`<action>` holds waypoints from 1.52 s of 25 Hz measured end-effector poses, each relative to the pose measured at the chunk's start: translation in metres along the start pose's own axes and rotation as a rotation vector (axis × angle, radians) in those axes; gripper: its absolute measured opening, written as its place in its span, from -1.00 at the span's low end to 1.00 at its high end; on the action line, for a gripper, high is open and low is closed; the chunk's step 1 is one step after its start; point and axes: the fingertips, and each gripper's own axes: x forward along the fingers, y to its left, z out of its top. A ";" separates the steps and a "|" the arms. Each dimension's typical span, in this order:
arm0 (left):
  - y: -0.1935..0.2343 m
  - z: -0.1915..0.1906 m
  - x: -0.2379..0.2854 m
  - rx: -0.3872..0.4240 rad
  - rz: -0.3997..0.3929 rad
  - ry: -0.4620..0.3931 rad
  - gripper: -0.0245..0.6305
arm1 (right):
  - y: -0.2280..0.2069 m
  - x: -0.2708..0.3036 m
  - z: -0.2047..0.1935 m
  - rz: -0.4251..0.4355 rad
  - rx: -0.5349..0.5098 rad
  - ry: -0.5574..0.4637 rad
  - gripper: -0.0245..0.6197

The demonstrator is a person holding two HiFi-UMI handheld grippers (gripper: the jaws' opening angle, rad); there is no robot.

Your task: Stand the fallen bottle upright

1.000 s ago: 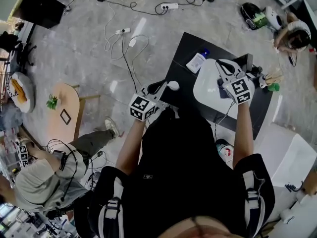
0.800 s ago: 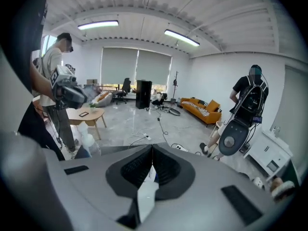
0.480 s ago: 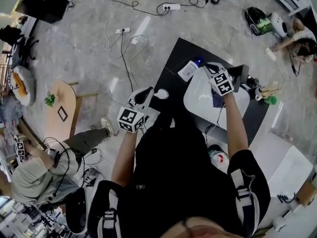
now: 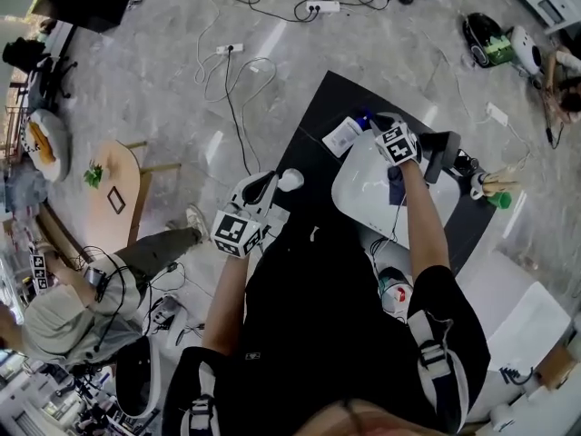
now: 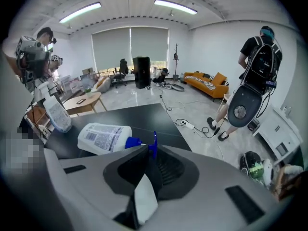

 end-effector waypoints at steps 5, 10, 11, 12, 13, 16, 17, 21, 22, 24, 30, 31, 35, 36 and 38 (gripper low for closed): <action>-0.001 -0.003 -0.002 0.003 0.022 0.020 -0.88 | -0.002 0.019 -0.006 0.009 -0.004 0.016 -0.60; -0.002 -0.004 -0.003 0.006 0.037 0.026 -0.88 | -0.006 0.023 -0.005 0.021 0.026 -0.007 -0.69; -0.002 -0.005 -0.004 0.006 0.038 0.027 -0.88 | -0.006 0.023 -0.004 0.026 0.032 -0.012 -0.69; -0.003 -0.006 -0.004 0.006 0.040 0.028 -0.88 | -0.005 0.023 -0.003 0.031 0.037 -0.017 -0.70; -0.003 -0.007 -0.004 0.005 0.042 0.029 -0.88 | -0.005 0.023 -0.002 0.034 0.040 -0.023 -0.70; -0.005 -0.009 -0.003 0.007 0.045 0.028 -0.88 | -0.004 0.020 0.001 0.010 0.028 -0.034 -0.70; -0.006 -0.009 -0.003 0.009 0.045 0.027 -0.88 | -0.004 0.017 0.003 -0.003 0.021 -0.040 -0.70; -0.005 -0.005 -0.004 0.013 0.050 0.015 -0.88 | 0.000 0.005 0.024 -0.056 -0.038 -0.077 -0.71; -0.004 -0.004 -0.005 0.013 0.052 0.010 -0.88 | 0.001 0.002 0.030 -0.069 -0.062 -0.086 -0.71; -0.004 -0.003 -0.006 0.014 0.054 0.003 -0.88 | 0.005 -0.005 0.041 -0.103 -0.104 -0.103 -0.70; -0.007 -0.001 -0.009 0.016 0.057 -0.033 -0.88 | 0.027 -0.036 0.067 -0.240 -0.209 -0.149 -0.69; -0.008 -0.001 -0.011 0.016 0.057 -0.037 -0.88 | 0.032 -0.039 0.070 -0.255 -0.213 -0.155 -0.69; -0.014 -0.008 -0.016 0.009 0.054 -0.044 -0.88 | 0.049 -0.052 0.077 -0.313 -0.245 -0.175 -0.67; -0.016 -0.009 -0.017 0.007 0.053 -0.047 -0.88 | 0.052 -0.055 0.080 -0.325 -0.260 -0.181 -0.67; -0.018 -0.010 -0.022 0.003 0.056 -0.052 -0.88 | 0.059 -0.059 0.085 -0.345 -0.285 -0.192 -0.66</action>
